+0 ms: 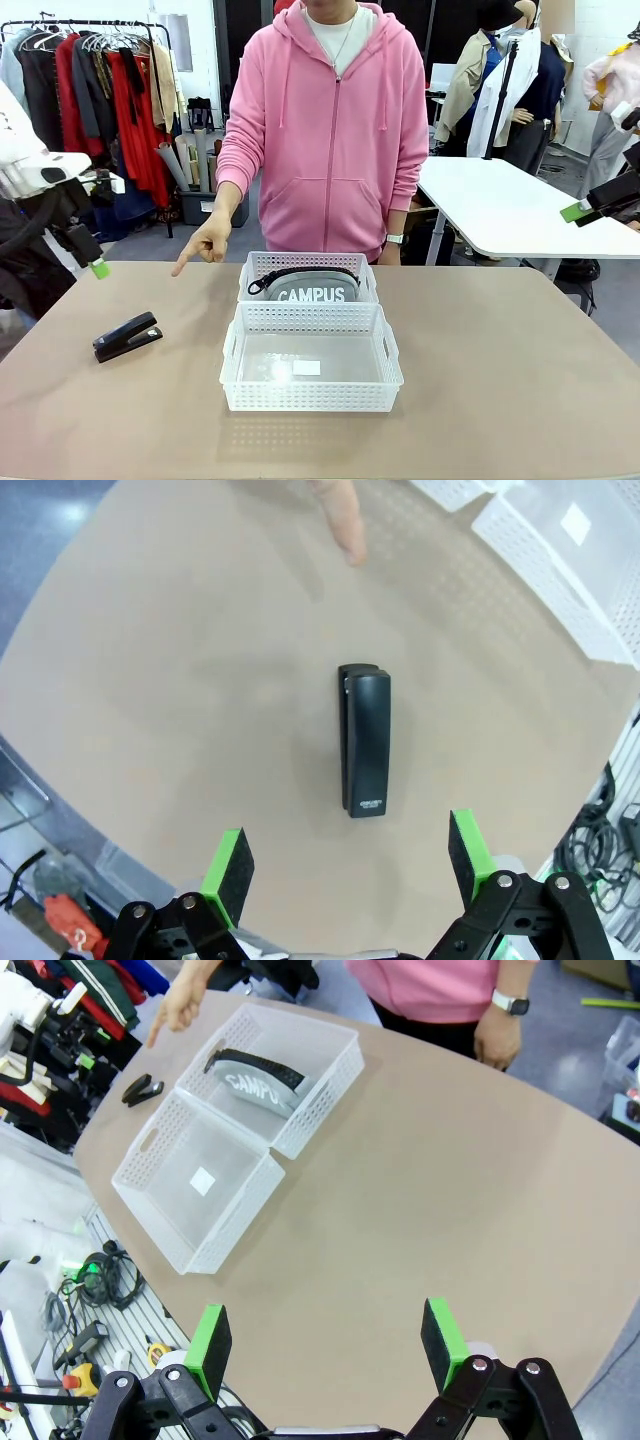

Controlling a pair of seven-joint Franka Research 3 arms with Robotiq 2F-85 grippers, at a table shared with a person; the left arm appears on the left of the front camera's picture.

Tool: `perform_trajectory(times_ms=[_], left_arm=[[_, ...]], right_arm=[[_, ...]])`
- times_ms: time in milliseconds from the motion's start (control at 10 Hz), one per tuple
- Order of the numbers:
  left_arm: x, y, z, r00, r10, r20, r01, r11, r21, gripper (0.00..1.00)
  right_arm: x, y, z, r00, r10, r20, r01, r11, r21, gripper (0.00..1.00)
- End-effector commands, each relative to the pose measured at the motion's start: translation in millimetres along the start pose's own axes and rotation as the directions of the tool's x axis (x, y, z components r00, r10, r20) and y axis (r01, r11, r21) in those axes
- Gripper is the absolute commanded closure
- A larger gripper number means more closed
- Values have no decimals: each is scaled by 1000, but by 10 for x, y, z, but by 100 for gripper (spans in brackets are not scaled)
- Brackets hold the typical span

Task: Distribute items into two baskets.
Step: Pick up the Stapler that the person points to.

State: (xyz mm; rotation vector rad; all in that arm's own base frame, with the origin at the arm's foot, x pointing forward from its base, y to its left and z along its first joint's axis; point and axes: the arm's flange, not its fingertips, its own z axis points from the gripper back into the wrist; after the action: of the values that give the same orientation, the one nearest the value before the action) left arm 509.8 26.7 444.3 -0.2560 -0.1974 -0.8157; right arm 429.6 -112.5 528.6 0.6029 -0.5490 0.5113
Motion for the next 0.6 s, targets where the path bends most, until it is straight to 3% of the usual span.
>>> perform_trajectory(times_ms=[0, 500], left_arm=[[-40, -28, -82, 997, -78, -6, 78, 997, -2, 0], [44, -51, -438, 992, -119, -35, 120, 992, 31, 0]], right_arm=[[-1, 4, 0, 1000, -1, 2, 1, 1000, 1, 0], [-1, 4, 0, 1000, -1, 2, 1, 1000, 1, 0]])
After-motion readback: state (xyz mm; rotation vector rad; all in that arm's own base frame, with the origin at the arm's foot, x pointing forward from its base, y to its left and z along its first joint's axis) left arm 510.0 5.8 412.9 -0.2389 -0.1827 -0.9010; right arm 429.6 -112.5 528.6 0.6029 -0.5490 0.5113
